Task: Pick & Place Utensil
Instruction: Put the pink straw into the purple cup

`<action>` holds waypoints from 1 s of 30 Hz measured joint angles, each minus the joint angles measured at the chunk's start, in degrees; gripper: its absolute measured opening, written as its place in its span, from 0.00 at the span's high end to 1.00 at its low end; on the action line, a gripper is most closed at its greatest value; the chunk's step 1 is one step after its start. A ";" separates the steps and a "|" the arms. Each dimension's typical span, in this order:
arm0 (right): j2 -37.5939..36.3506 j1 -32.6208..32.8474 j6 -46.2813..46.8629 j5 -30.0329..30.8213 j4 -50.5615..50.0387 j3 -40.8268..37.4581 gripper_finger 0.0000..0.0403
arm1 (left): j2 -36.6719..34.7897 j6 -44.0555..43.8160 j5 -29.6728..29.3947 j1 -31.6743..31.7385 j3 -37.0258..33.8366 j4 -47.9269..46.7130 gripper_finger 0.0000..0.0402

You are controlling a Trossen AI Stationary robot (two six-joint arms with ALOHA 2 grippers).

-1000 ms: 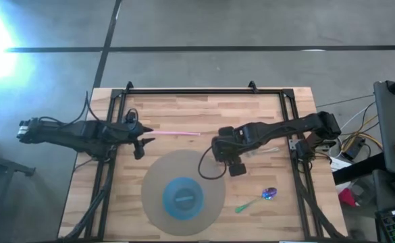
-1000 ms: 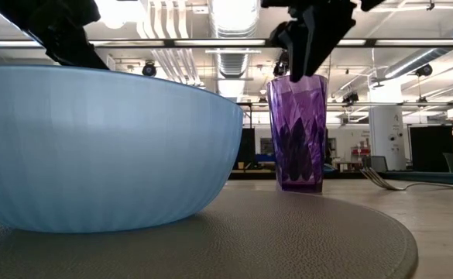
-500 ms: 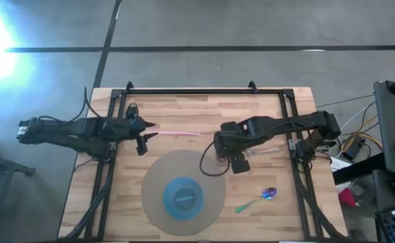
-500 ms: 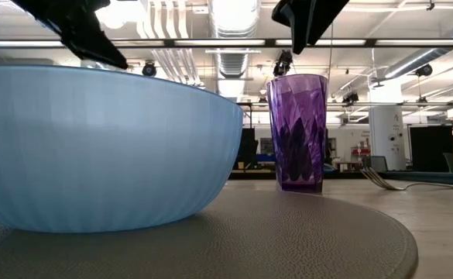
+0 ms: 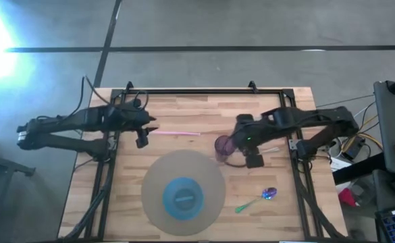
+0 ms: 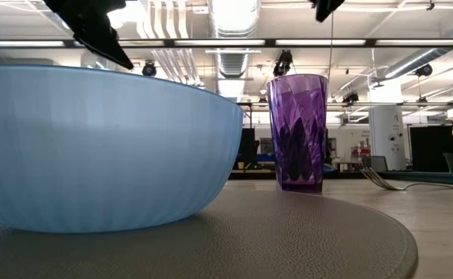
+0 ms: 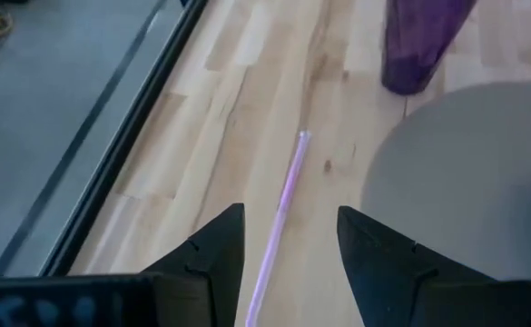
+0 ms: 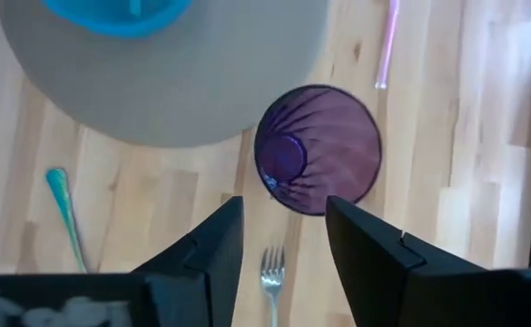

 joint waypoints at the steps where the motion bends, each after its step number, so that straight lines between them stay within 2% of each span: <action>1: -1.33 -0.01 0.37 0.00 0.79 -0.74 0.63 | 0.74 0.88 0.63 0.98 0.81 -0.90 0.58; 8: -9.98 0.00 1.60 0.05 10.01 -5.05 0.65 | 7.11 6.90 8.04 9.24 4.79 -7.00 0.58; 15: -16.08 -0.01 1.88 0.14 16.67 -10.00 0.65 | 14.00 12.59 14.99 16.51 4.42 -9.67 0.58; 24: -17.47 0.00 4.57 0.14 16.90 -14.19 0.67 | 22.94 18.91 19.79 22.01 3.73 -9.65 0.58; 30: -16.97 0.00 4.57 0.12 16.90 -16.01 0.66 | 28.02 25.74 20.36 22.64 3.73 -8.79 0.58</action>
